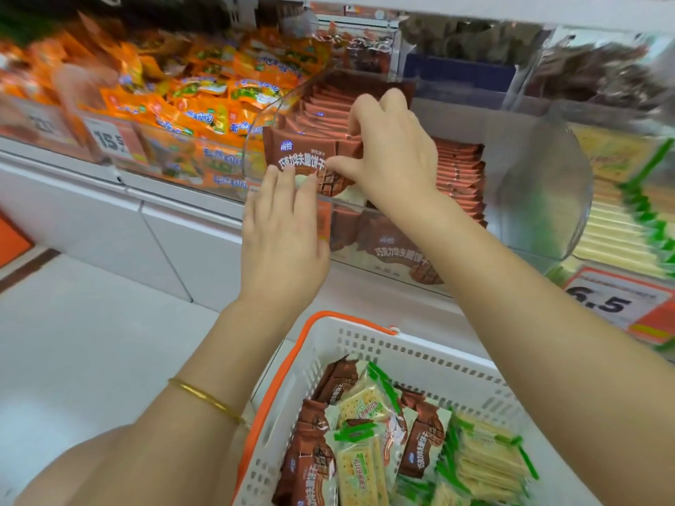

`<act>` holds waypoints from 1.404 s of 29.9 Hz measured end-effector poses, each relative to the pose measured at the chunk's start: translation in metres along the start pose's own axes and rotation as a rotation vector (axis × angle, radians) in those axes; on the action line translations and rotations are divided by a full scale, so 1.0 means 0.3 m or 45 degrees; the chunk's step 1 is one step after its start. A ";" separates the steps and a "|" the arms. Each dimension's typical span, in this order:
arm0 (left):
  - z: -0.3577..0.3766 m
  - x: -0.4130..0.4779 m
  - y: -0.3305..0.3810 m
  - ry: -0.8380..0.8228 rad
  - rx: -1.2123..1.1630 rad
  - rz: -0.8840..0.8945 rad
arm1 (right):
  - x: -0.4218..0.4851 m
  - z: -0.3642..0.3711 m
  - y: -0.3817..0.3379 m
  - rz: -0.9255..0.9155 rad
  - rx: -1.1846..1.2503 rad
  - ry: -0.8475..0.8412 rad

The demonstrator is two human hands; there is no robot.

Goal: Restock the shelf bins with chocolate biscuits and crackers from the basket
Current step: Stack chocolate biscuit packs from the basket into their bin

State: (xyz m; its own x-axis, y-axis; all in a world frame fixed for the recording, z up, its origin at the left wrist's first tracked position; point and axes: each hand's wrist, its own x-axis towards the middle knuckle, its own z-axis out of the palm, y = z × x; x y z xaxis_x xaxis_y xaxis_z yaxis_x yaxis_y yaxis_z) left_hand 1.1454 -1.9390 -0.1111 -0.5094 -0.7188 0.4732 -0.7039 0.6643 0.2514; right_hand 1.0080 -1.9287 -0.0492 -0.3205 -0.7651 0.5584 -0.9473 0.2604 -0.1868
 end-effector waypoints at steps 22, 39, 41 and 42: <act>0.187 -0.304 0.113 -1.337 0.330 0.592 | -1.067 0.565 0.394 0.635 0.575 -1.340; 0.264 -0.293 0.142 -1.368 0.353 0.738 | -1.120 0.620 0.580 0.547 -0.256 -1.354; 0.266 -0.295 0.135 -1.382 0.365 0.743 | -1.107 0.617 0.586 0.538 -0.260 -1.369; 0.268 -0.295 0.132 -1.384 0.364 0.744 | -1.102 0.609 0.587 0.537 -0.224 -1.395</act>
State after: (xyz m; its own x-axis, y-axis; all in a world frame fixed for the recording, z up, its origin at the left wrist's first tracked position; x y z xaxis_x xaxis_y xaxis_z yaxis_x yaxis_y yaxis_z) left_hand 1.1228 -1.8656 -0.2109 -0.8263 -0.2211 -0.5180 -0.2495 0.9683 -0.0152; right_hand 0.9467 -1.7376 -0.4143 -0.5195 -0.6733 -0.5261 -0.7806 0.6244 -0.0284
